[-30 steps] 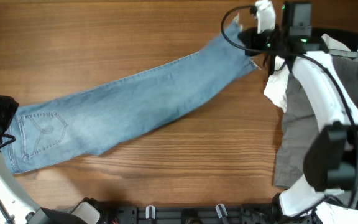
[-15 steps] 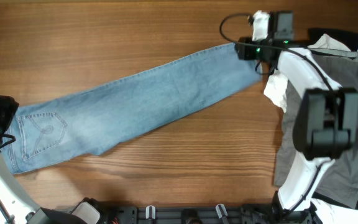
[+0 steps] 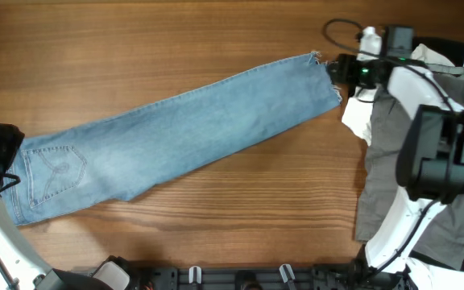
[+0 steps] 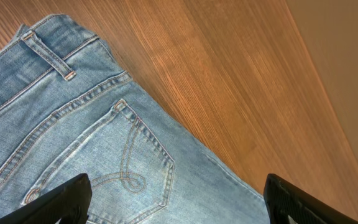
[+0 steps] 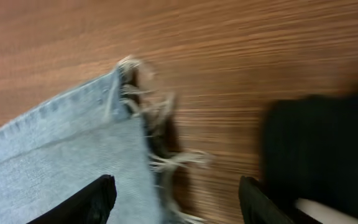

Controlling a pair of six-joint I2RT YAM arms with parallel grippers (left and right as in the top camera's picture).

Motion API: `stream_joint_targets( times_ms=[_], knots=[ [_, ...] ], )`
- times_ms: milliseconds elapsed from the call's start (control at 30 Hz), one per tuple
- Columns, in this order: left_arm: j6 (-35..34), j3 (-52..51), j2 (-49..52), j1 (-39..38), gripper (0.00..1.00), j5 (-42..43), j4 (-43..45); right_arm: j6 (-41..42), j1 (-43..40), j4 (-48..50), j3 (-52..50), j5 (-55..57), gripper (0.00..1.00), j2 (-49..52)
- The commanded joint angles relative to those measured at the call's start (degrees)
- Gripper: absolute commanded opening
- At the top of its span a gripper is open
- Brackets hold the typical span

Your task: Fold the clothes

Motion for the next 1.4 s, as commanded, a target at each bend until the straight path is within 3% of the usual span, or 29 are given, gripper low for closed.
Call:
stream_joint_targets(
  times_ms=[0, 133, 200, 300, 500, 633, 833, 900, 967, 1033, 1067, 1367],
  knots=[
    [1.42, -0.02, -0.33, -0.22, 0.88, 0.70, 0.04, -4.17, -0.13, -0.72, 0.52, -6.19, 0.58, -0.26],
    [1.42, -0.02, -0.33, -0.22, 0.88, 0.72, 0.02, -5.11, 0.98, -1.57, 0.52, -6.16, 0.48, 0.92],
    [2.01, -0.02, -0.33, -0.22, 0.91, 0.72, 0.00, -5.64, 1.27, -1.57, 0.52, -6.16, 0.35, 0.94],
    [3.10, -0.04, -0.07, 0.02, 1.00, -1.86, -0.20, -6.23, 1.46, -2.01, 0.52, -6.12, 0.45, 0.94],
    [3.82, -0.04, 4.46, 2.40, 1.00, 3.15, 1.36, -8.90, 1.86, -4.74, 0.52, -4.79, 0.37, 0.94],
    [10.01, -0.04, 11.34, 2.16, 0.84, 4.55, 2.05, -10.69, 2.67, -6.19, 0.52, -2.43, 0.37, 0.94],
    [10.21, -0.04, 20.63, 2.05, 0.31, 4.57, 6.67, -10.54, 3.67, -4.59, 0.52, -1.75, 0.31, 0.94],
    [10.21, -0.04, 23.80, 2.05, 0.21, 4.55, 8.48, -9.86, 4.02, -2.60, 0.52, -0.55, 0.28, 0.94],
    [10.14, -0.04, 26.05, 2.05, 0.18, 4.59, 9.90, -6.64, 4.37, -0.63, 0.52, 3.91, 0.28, 0.94],
    [10.16, -0.04, 27.56, 2.05, 0.20, 4.79, 11.06, -4.26, 4.72, 1.27, 0.52, 7.30, 0.40, 0.96],
    [10.16, -0.04, 28.13, 2.05, 0.20, 4.79, 11.50, -4.24, 4.90, 2.21, 0.52, 7.41, 0.41, 0.96],
    [10.19, -0.04, 28.87, 2.05, 0.19, 4.72, 12.48, -4.04, 7.37, 4.42, 0.52, 7.43, 0.36, 3.41]
  ],
)
